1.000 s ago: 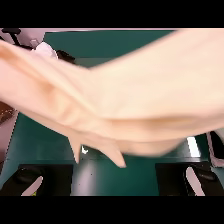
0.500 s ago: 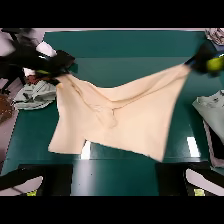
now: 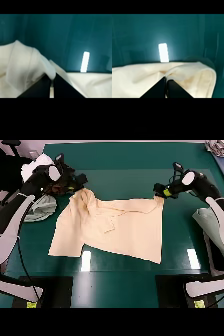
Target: Fold the shirts.
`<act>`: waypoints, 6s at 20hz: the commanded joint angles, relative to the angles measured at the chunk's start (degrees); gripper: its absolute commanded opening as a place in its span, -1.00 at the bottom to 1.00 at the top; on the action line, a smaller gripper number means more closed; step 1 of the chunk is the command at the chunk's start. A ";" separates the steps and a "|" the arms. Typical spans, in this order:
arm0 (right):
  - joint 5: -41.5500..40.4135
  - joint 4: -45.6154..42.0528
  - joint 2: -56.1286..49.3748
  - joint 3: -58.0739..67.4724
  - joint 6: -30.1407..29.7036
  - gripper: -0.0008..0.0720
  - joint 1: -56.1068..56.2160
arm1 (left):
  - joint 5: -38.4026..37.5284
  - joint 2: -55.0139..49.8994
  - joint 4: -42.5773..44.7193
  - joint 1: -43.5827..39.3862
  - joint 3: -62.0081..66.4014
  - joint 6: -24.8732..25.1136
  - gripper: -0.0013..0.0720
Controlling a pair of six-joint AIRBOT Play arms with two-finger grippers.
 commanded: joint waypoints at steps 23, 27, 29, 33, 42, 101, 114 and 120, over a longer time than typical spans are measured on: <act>13.97 14.62 44.87 -36.33 -12.31 0.60 -8.37 | -26.82 -1.01 -7.80 18.75 -7.04 39.85 0.61; 15.19 14.47 52.19 -40.09 -11.98 0.61 -8.37 | -26.67 -1.01 -6.86 18.78 -10.78 40.68 0.61; 16.11 14.45 55.21 -42.05 -10.54 0.60 -8.37 | -26.23 -1.01 -5.88 18.78 -11.28 40.89 0.61; 18.84 14.45 60.39 -45.94 -9.55 0.60 -8.37 | -26.27 -1.01 -3.98 18.78 -11.32 40.89 0.61; 23.10 14.38 67.14 -51.65 -7.21 0.60 -8.37 | -26.80 -0.98 -2.25 22.80 -11.30 40.89 0.61; 22.67 13.35 45.33 48.52 -25.24 -0.90 -13.29 | -11.43 49.48 -23.17 21.20 38.80 9.29 -0.88; 14.64 9.51 51.10 7.85 -5.90 -0.90 -7.82 | -34.03 45.20 -18.38 21.20 17.07 6.56 -0.87; 0.98 10.08 27.23 -7.80 -5.68 -0.90 -8.48 | -4.04 28.00 -26.53 21.18 -19.67 17.35 -0.87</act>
